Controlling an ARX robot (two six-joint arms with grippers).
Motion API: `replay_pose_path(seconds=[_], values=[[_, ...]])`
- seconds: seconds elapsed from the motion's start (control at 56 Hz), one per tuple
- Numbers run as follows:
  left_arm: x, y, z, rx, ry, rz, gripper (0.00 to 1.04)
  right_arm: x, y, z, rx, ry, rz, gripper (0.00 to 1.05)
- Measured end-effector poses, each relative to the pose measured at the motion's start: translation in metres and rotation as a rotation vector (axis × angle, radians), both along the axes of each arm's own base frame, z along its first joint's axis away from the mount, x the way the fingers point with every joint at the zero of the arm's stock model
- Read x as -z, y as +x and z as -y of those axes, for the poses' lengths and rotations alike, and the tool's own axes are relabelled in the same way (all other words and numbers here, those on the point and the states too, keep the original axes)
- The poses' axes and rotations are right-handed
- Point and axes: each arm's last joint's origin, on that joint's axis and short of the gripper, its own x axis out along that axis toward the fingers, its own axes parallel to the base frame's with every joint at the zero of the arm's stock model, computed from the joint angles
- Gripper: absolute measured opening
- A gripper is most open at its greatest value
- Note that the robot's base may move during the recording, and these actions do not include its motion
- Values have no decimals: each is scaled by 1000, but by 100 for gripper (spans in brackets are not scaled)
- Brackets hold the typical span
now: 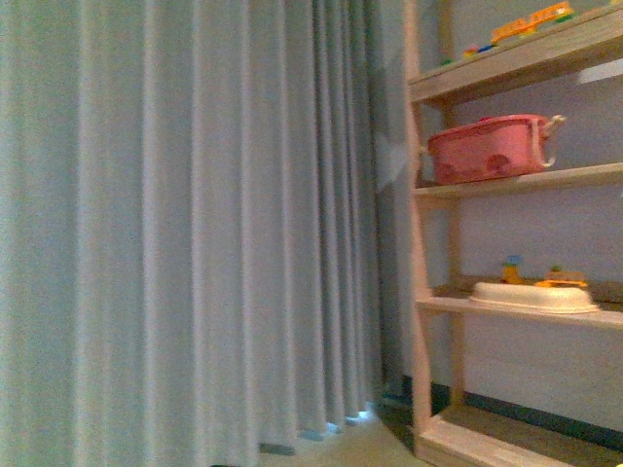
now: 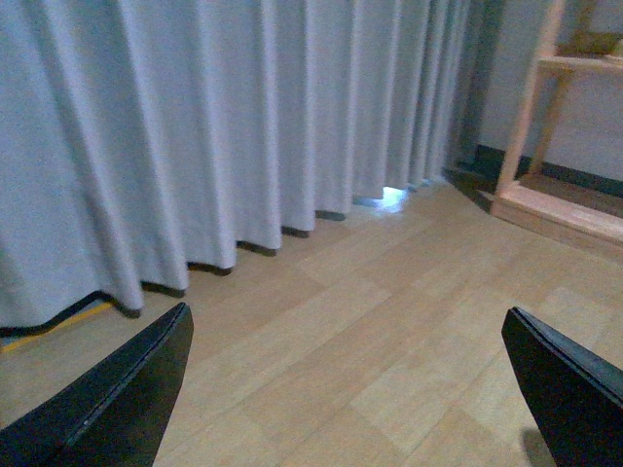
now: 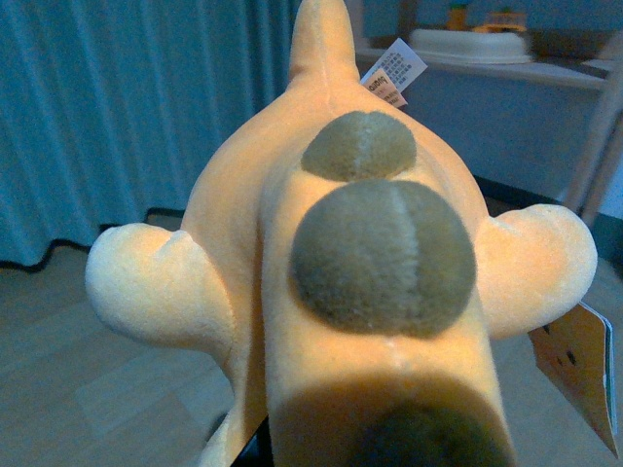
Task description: Put away toys
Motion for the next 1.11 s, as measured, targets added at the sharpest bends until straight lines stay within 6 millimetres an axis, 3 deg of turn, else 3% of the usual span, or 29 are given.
replay_pose_path(seconds=[1.107], values=[[0,0,0,1,0,1,98,0,0,0,-2,0,1,7]])
